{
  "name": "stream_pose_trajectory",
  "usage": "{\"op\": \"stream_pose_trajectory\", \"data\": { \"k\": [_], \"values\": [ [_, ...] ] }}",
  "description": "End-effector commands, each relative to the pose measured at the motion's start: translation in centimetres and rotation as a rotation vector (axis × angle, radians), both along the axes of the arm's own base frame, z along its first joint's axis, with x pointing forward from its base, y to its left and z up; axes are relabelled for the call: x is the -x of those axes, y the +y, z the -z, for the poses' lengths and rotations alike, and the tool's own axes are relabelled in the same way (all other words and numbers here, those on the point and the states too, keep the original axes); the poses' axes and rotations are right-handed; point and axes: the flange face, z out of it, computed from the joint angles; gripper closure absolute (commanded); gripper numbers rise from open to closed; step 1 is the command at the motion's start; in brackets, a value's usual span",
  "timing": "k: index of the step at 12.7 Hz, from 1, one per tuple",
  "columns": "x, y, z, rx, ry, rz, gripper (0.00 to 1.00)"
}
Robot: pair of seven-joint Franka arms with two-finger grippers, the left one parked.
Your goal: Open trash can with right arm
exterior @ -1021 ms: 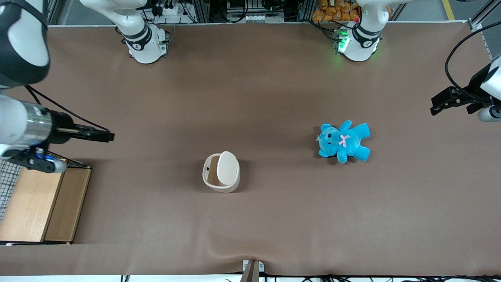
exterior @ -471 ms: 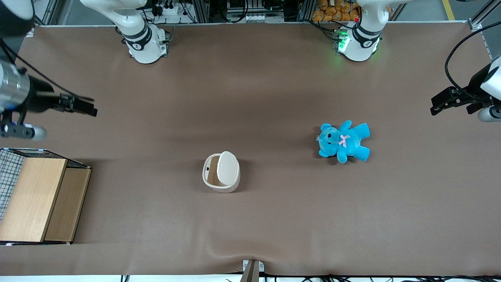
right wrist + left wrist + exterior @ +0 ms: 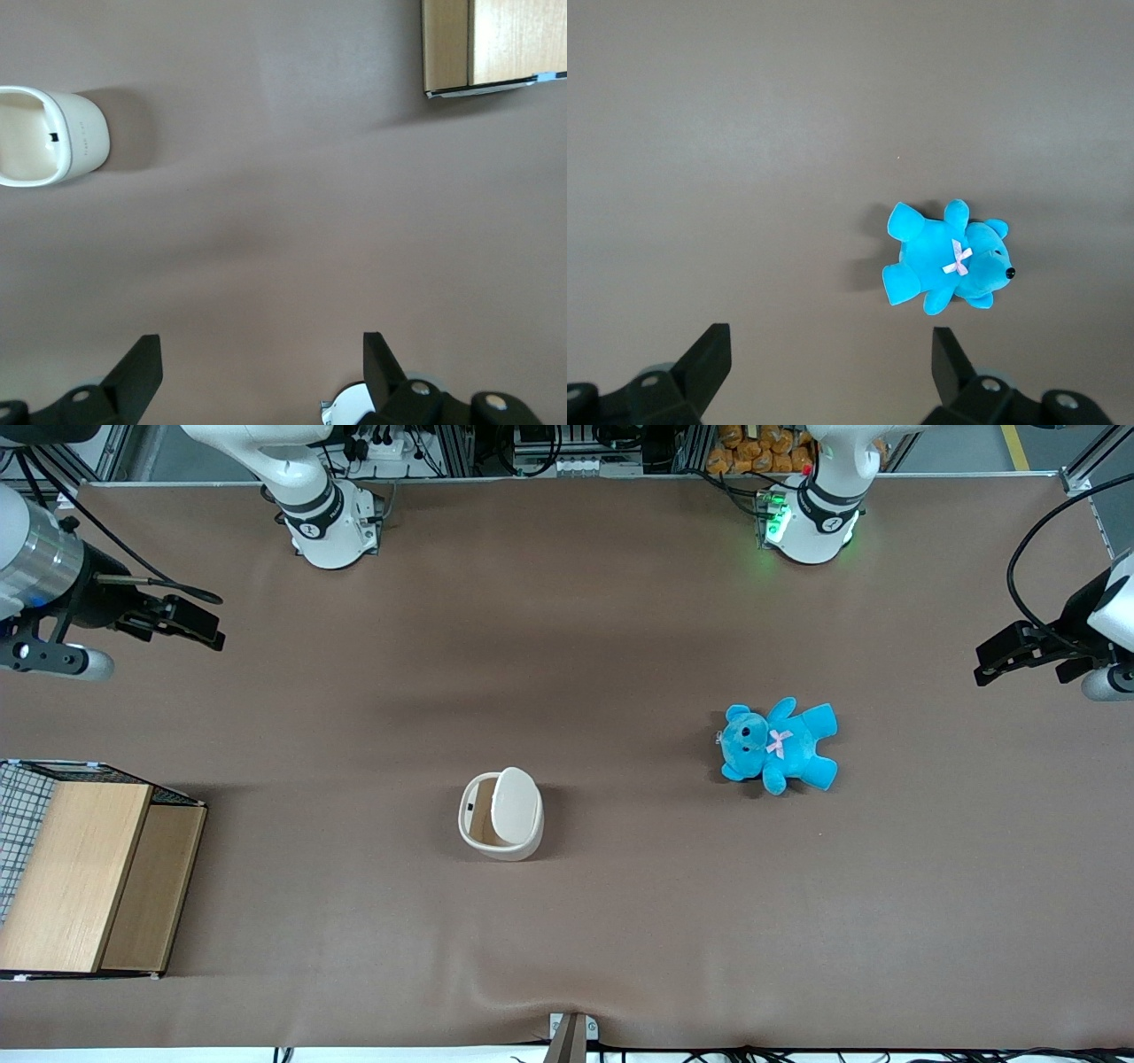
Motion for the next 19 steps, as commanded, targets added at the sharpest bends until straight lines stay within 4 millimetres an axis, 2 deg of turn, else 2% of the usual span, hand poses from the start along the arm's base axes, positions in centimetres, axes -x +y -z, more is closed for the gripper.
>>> {"op": "stream_pose_trajectory", "data": {
  "k": [1,2,4,6,10,12,17,19],
  "values": [
    [0.0,-2.8,-0.7,0.025,-0.032,0.014,0.0],
    [-0.4,-4.3,-0.4,0.014,-0.027,0.006,0.0],
    [-1.8,-5.1,-0.5,0.003,-0.029,-0.035,0.0],
    [-2.0,-6.9,-0.3,-0.007,-0.019,-0.013,0.0],
    [-1.5,-6.9,-0.9,-0.006,-0.021,-0.027,0.0],
    [-1.0,-7.0,-1.8,0.005,-0.036,-0.039,0.0],
    [-1.1,-9.4,-1.5,0.012,-0.033,-0.054,0.0],
    [-1.1,-9.2,-1.6,0.013,-0.033,-0.059,0.0]
  ]
}}
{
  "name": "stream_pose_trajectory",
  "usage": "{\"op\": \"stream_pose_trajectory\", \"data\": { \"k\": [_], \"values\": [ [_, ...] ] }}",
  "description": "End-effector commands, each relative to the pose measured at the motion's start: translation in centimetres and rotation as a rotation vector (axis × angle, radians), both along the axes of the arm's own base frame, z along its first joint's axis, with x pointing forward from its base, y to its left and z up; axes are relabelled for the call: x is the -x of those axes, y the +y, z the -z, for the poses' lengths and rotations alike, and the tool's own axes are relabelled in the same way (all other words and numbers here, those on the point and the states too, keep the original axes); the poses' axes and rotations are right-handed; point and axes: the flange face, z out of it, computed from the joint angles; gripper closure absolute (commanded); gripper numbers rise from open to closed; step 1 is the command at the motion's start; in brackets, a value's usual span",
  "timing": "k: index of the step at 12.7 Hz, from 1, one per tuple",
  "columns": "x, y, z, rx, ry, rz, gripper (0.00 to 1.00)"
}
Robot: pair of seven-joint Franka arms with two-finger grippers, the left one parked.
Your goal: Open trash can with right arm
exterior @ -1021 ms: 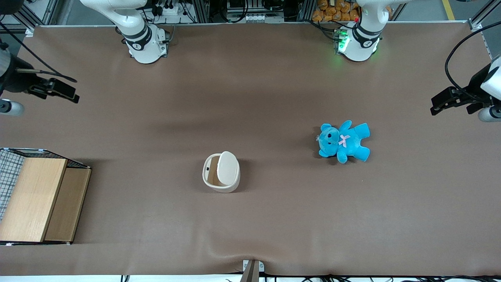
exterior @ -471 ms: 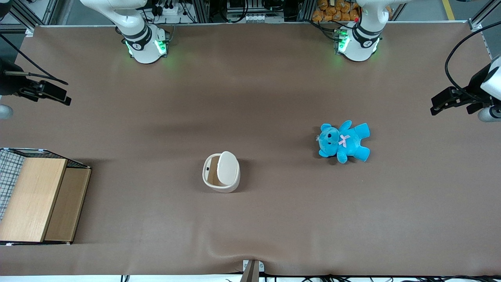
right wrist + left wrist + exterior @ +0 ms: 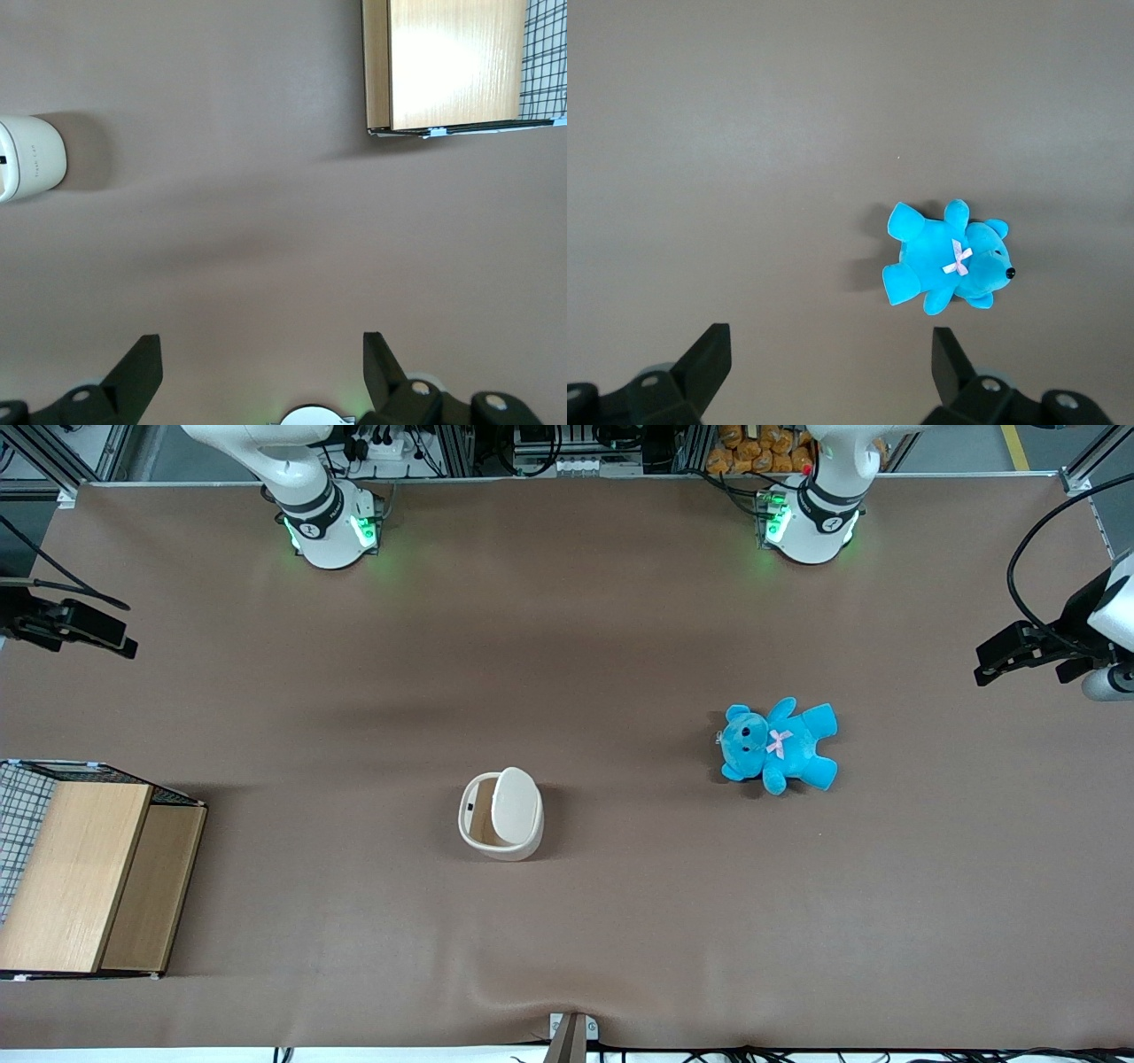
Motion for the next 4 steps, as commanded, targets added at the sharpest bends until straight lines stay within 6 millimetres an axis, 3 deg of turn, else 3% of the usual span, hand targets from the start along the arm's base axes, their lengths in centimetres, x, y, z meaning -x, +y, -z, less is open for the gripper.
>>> {"op": "stream_pose_trajectory", "data": {
  "k": [1,4],
  "values": [
    [0.14,-0.09,-0.31,0.015,0.003,-0.014,0.0],
    [-0.05,0.19,-0.08,0.013,0.004,-0.011,0.0]
  ]
}}
